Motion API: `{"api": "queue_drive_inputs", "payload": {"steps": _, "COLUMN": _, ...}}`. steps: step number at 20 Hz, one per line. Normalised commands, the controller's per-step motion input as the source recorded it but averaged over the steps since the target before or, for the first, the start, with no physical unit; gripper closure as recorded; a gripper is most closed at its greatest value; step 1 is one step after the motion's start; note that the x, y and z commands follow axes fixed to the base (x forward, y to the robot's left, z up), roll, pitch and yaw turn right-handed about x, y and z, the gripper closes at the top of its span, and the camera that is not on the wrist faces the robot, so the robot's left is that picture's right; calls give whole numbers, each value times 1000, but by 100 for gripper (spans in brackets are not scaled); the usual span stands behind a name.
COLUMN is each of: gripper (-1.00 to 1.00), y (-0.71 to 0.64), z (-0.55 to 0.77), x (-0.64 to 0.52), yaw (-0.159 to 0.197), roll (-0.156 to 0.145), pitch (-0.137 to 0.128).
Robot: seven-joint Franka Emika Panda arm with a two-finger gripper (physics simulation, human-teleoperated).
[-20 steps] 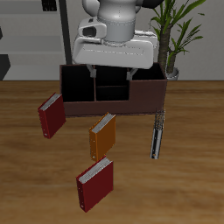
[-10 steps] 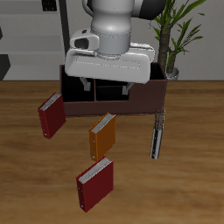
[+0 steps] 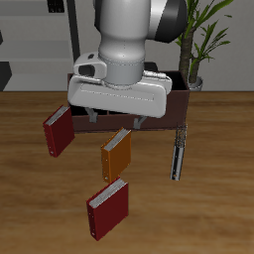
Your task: Place the left red book into the back desk caddy's back compartment
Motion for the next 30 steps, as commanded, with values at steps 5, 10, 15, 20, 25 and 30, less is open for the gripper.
{"api": "queue_drive_inputs", "payload": {"steps": 5, "gripper": -100, "y": -47, "z": -273, "x": 194, "yaw": -68, "roll": 8, "pitch": -23}}
{"api": "queue_drive_inputs", "payload": {"steps": 10, "gripper": -100, "y": 91, "z": -250, "x": 81, "yaw": -47, "roll": 26, "pitch": -16}}
{"api": "queue_drive_inputs", "payload": {"steps": 15, "gripper": -100, "y": 19, "z": -345, "x": 90, "yaw": -73, "roll": 14, "pitch": -32}}
{"api": "queue_drive_inputs", "payload": {"steps": 20, "gripper": -100, "y": -58, "z": -276, "x": 23, "yaw": -59, "roll": -16, "pitch": -18}}
{"api": "queue_drive_inputs", "payload": {"steps": 25, "gripper": -100, "y": -165, "z": -319, "x": 70, "yaw": -62, "roll": -20, "pitch": 13}}
{"api": "queue_drive_inputs", "payload": {"steps": 30, "gripper": -100, "y": -167, "z": -292, "x": 60, "yaw": -67, "roll": -13, "pitch": 47}}
